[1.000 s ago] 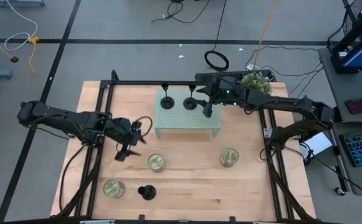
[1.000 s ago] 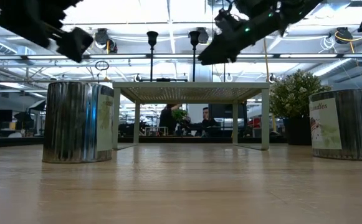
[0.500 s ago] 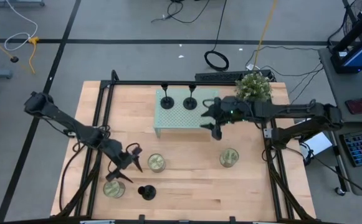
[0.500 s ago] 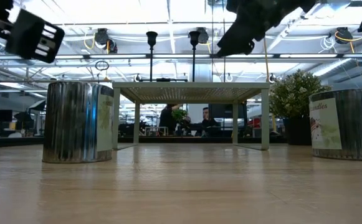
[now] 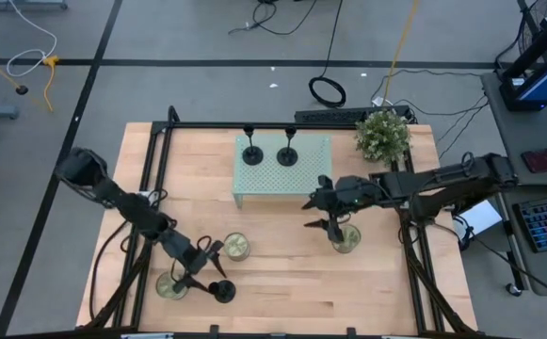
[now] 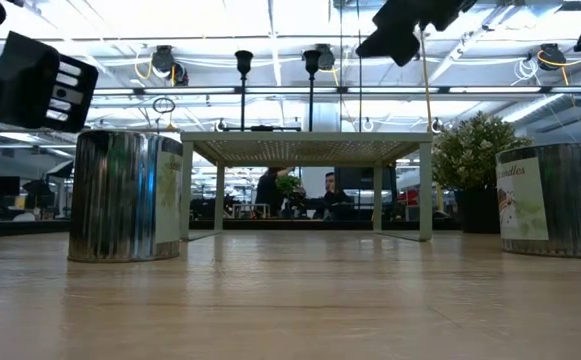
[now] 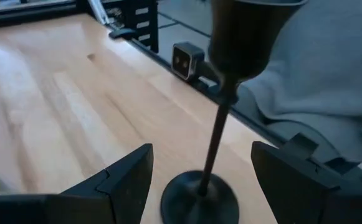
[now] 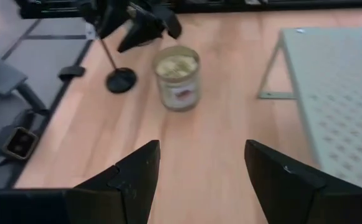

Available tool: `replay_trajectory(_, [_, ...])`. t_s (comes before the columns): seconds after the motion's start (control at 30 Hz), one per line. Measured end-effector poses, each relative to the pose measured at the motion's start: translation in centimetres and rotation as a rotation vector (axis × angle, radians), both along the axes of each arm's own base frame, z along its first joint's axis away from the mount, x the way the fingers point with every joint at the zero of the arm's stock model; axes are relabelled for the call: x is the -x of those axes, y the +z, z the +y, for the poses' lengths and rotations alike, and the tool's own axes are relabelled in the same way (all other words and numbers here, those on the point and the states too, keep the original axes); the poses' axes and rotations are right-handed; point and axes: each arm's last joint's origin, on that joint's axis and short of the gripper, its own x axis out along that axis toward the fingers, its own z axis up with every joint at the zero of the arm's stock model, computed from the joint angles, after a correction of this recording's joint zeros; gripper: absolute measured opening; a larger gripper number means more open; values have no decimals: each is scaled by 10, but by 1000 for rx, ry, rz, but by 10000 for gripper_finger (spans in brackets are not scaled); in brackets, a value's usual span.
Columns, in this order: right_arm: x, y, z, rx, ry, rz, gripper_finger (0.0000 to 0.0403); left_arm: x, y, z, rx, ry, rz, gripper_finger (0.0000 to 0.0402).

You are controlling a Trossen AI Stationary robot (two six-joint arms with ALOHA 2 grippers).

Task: Stock candles and holders on shelf
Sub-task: Align the black candle holder on the shelf with the other black candle holders

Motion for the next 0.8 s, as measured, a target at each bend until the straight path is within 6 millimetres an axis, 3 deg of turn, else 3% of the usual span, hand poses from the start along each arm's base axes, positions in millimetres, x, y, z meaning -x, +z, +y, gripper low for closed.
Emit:
replay_trajectory(0.1, [-1, 3, 10, -6, 35, -42, 225, -4, -2, -6, 28, -11, -36, 270])
replay_trajectory(0.2, [-1, 7, 19, -23, 62, -80, 224, -6, -2, -10, 58, -21, -73, 237])
replay_trajectory(0.47, [3, 9, 38, -70, 107, -98, 224, -7, 1, -17, 88, -30, -80, 88])
replay_trajectory(0.6, [3, 0, 42, -29, 32, -154, 224, -11, 6, -19, 102, -27, -91, 19])
replay_trajectory(0.8, [-3, -32, 46, -75, 15, -356, 224, -26, 24, -23, 134, 38, -157, 26])
